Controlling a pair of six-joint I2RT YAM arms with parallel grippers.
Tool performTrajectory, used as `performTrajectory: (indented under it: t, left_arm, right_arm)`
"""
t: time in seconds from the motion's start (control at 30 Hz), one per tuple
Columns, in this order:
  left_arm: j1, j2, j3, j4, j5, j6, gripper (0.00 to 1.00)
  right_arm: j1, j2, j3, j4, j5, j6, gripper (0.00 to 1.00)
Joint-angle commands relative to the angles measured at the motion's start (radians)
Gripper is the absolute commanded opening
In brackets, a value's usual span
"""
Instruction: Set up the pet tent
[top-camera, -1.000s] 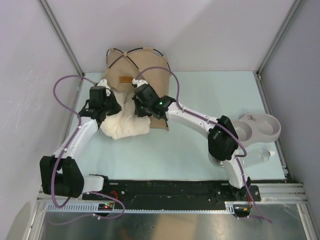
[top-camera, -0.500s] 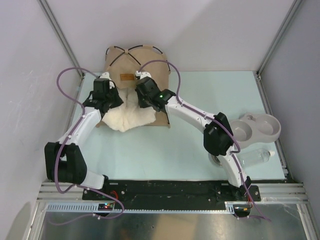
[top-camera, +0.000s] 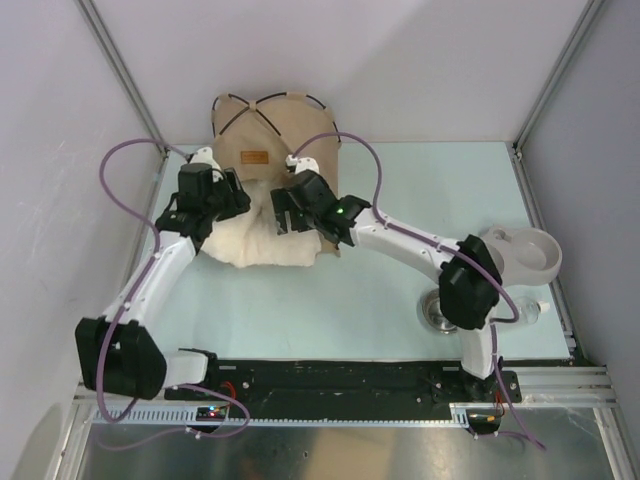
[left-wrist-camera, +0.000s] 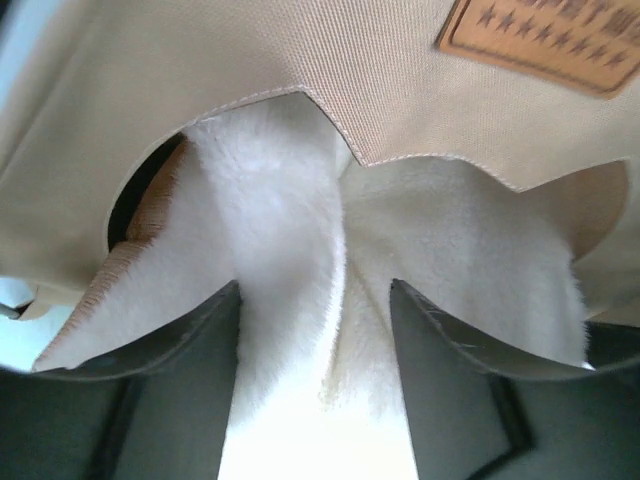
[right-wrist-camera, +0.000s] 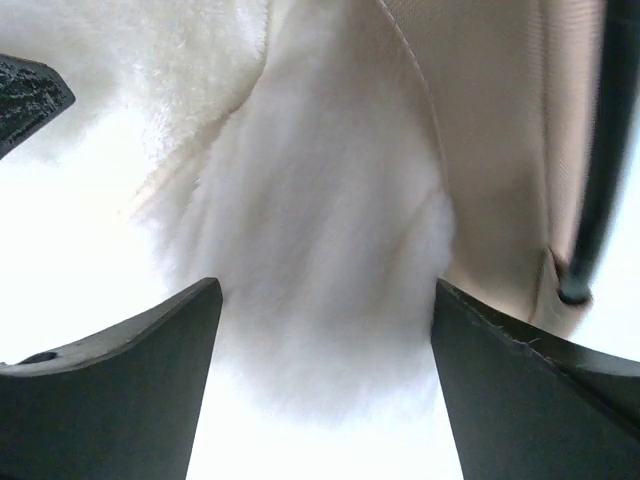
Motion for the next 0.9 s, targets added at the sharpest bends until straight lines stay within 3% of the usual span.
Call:
performTrajectory:
  t: [0.0, 0.2, 0.53, 0.87]
  left_arm:
    - [-0.014, -0.118, -0.032, -0.011, -0.052, 0.008, 0.69]
    - [-0.014, -0.239, -0.095, -0.037, -0.107, 0.004, 0.84]
    - [-0.014, -0.342, -0.176, -0.098, -0.297, -0.041, 0.94]
    - [0.015, -0.174, -0.158, -0.075, -0.288, -0.127, 0.99]
  right_arm:
    - [0.014, -0.147, -0.063, 0.081, 0.008, 0.051, 0.88]
    - [0.022, -0.219, -0.149, 0.111, 0.002, 0.06, 0.95]
    - [0.025, -0.225, -0.2, 0.053, 0.096, 0.171, 0.99]
    - [0.005, -0.104, -0.164, 0.088, 0.017, 0.215, 0.8]
